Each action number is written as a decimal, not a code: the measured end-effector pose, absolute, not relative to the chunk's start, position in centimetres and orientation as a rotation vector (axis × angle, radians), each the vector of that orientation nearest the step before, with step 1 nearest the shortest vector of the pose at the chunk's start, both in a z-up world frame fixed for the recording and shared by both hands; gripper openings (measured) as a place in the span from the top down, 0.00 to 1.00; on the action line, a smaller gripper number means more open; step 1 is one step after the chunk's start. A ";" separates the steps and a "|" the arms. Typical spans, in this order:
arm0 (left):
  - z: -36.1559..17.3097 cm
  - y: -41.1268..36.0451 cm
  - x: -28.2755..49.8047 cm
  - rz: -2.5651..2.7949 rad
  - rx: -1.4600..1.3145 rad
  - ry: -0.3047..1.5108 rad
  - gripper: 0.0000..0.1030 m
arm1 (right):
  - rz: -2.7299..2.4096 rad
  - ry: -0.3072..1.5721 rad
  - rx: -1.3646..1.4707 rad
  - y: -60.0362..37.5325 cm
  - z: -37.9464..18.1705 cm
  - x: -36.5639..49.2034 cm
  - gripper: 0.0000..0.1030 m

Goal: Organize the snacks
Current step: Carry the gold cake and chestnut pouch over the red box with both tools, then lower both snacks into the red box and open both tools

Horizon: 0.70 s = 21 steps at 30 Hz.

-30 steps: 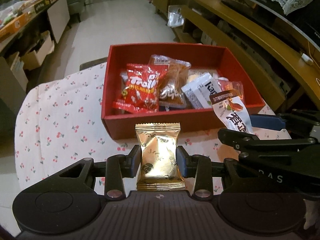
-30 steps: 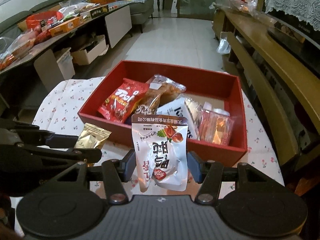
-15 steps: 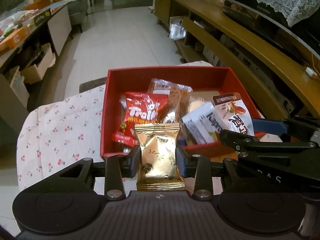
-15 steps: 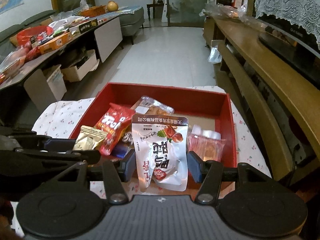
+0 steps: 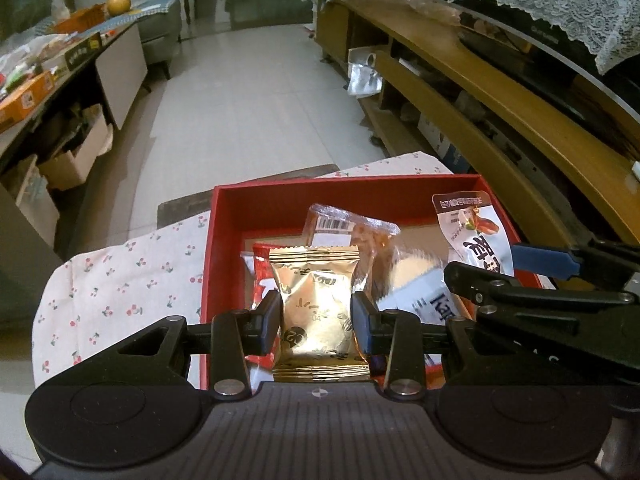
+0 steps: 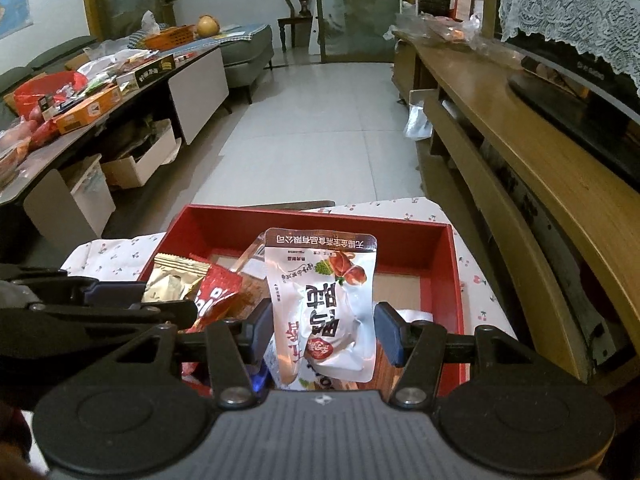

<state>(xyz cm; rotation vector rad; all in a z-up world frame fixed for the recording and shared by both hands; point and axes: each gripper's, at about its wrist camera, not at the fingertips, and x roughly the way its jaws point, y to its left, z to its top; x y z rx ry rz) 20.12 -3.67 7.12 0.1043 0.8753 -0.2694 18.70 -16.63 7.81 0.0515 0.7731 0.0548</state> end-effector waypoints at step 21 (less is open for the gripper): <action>4.6 -4.7 22.9 -0.224 0.117 0.927 0.56 | 0.029 0.822 0.024 -16.7 5.4 21.9 0.30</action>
